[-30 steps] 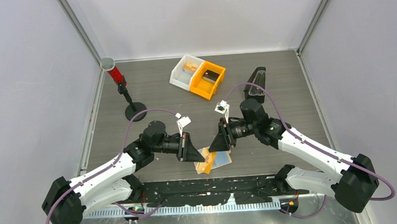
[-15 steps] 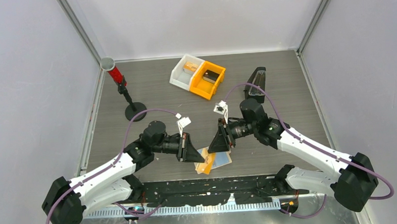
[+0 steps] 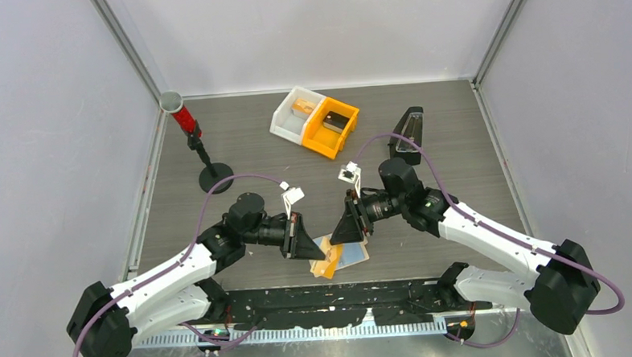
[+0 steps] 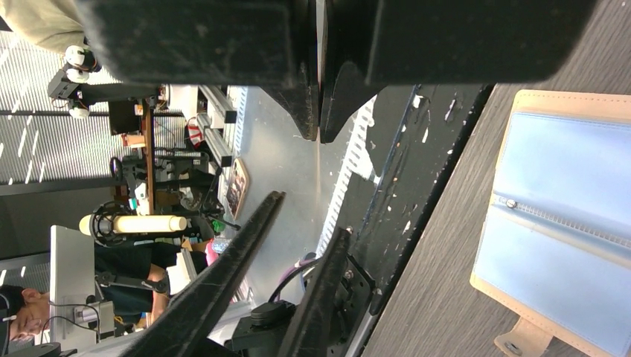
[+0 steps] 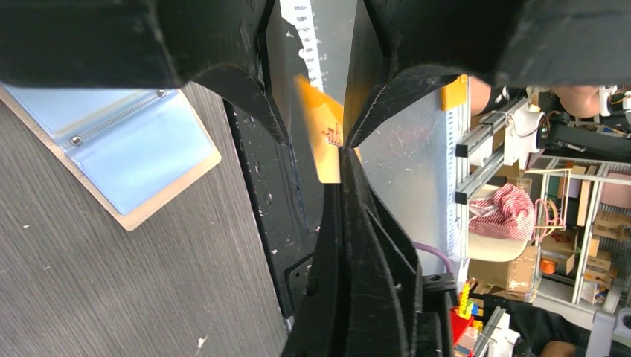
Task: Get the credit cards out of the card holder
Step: Place the credit card in the storage box.
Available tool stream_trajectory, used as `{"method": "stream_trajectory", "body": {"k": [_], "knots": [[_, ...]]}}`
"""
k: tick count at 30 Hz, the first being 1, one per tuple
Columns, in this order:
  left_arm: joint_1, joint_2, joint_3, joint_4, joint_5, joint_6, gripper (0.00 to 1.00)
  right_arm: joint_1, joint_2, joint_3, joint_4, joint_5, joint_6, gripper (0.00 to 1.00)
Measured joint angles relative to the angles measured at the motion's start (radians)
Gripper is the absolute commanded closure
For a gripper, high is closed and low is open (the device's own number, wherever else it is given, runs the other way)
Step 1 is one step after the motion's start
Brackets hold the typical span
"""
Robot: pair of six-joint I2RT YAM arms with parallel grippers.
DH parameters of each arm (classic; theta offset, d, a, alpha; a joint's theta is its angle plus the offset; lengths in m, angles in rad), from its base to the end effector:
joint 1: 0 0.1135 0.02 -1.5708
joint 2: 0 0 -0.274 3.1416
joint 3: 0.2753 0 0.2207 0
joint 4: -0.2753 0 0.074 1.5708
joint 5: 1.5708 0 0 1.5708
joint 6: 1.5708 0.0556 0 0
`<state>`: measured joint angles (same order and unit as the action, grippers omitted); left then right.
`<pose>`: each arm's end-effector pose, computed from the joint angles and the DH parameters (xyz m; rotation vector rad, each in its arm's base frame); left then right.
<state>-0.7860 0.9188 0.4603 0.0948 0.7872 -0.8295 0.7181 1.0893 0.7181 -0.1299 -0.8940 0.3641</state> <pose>0.0969 -0.1528 0.2508 0.5829 2.2174 -1.7308 0.1283 0.1697 0.2829 -0.9868 2.0237 1.5508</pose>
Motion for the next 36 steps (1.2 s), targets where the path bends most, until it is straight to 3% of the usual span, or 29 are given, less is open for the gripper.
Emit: {"method": "stream_trajectory", "body": {"k": [6,12,17,22,25,28,31,33,36], "knots": [[0.000,0.000,0.008,0.002,0.001,0.000,1.00,0.000,0.000,0.000,-0.031,0.026,-0.020,0.63],[0.000,0.000,0.010,0.003,0.001,0.000,1.00,0.000,0.012,0.000,-0.030,0.019,-0.023,0.73],[0.000,0.000,0.011,0.000,0.001,0.001,1.00,0.000,0.013,0.000,-0.014,-0.010,-0.018,0.93],[0.000,-0.001,0.015,-0.026,-0.010,0.017,0.89,0.000,0.008,-0.008,0.004,-0.029,-0.008,0.95],[0.000,-0.014,0.031,-0.071,-0.047,0.039,0.75,0.000,0.000,-0.016,0.025,-0.026,0.008,0.95],[0.000,-0.044,0.056,-0.139,-0.106,0.068,0.44,0.000,-0.012,-0.016,0.048,-0.016,0.017,0.95],[0.000,-0.076,0.101,-0.232,-0.187,0.106,0.27,-0.001,-0.017,-0.016,0.066,0.006,0.031,0.95],[0.000,-0.100,0.126,-0.290,-0.248,0.125,0.06,-0.006,-0.015,-0.016,0.069,0.025,0.037,0.95],[0.000,-0.144,0.164,-0.391,-0.350,0.160,0.01,-0.022,0.005,-0.003,0.070,0.064,0.054,0.95]]}}
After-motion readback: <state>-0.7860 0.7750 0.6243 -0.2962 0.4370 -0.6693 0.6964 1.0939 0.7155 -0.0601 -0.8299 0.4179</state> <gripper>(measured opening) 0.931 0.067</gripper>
